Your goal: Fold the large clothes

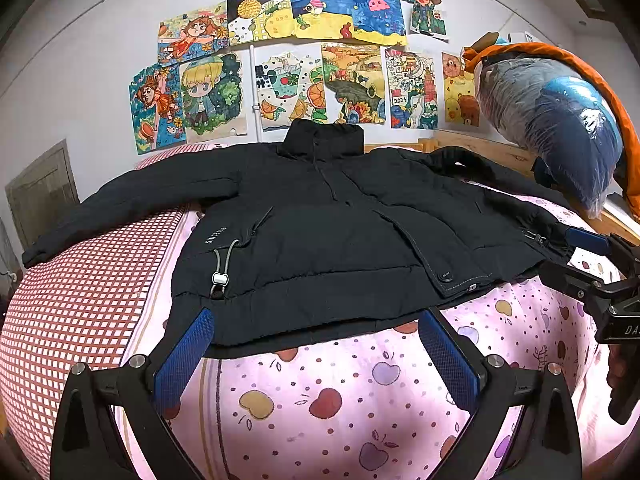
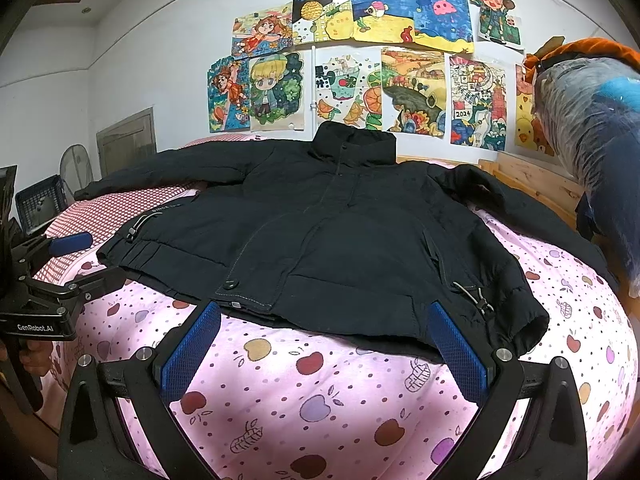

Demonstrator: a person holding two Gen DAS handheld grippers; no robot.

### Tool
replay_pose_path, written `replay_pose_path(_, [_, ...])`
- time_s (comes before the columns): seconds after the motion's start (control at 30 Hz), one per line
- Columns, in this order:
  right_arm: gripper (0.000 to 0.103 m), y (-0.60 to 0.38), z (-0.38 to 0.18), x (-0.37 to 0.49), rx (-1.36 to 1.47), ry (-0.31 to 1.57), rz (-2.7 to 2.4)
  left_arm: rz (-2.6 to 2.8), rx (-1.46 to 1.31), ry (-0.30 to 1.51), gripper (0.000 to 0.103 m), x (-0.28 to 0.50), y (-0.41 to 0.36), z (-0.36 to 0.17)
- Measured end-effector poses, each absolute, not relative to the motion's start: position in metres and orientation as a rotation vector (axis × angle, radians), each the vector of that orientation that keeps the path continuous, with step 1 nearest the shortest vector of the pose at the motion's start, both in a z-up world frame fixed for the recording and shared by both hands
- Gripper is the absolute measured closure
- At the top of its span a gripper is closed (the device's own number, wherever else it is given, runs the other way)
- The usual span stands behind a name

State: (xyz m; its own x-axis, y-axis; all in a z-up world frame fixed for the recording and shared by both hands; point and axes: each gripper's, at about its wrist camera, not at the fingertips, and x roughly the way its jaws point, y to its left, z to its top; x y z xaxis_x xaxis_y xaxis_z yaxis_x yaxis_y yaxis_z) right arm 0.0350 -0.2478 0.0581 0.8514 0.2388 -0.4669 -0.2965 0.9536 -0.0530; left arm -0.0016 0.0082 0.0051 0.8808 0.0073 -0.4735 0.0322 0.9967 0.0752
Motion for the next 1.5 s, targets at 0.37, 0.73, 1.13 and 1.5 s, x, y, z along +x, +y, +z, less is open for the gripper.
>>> replay_pose_path(0.37, [0.001, -0.254, 0.054, 0.038, -0.12, 0.509, 0.256, 0.014, 0.09, 0.533, 0.0, 0.0, 0.017, 0.018])
replay_pose_path(0.73, [0.001, -0.285, 0.1, 0.071, -0.136, 0.634, 0.132, -0.009, 0.135, 0.603, 0.0, 0.048, 0.007, 0.051])
replay_pose_path(1.13, [0.001, -0.381, 0.153, 0.174, 0.134, 0.885, -0.228, -0.042, 0.415, 0.7, 0.0, 0.14, -0.051, 0.109])
replay_pose_path(1.5, [0.001, -0.472, 0.072, 0.248, 0.697, 0.837, -0.34, -0.033, 0.3, 0.763, 0.0, 0.272, -0.07, 0.073])
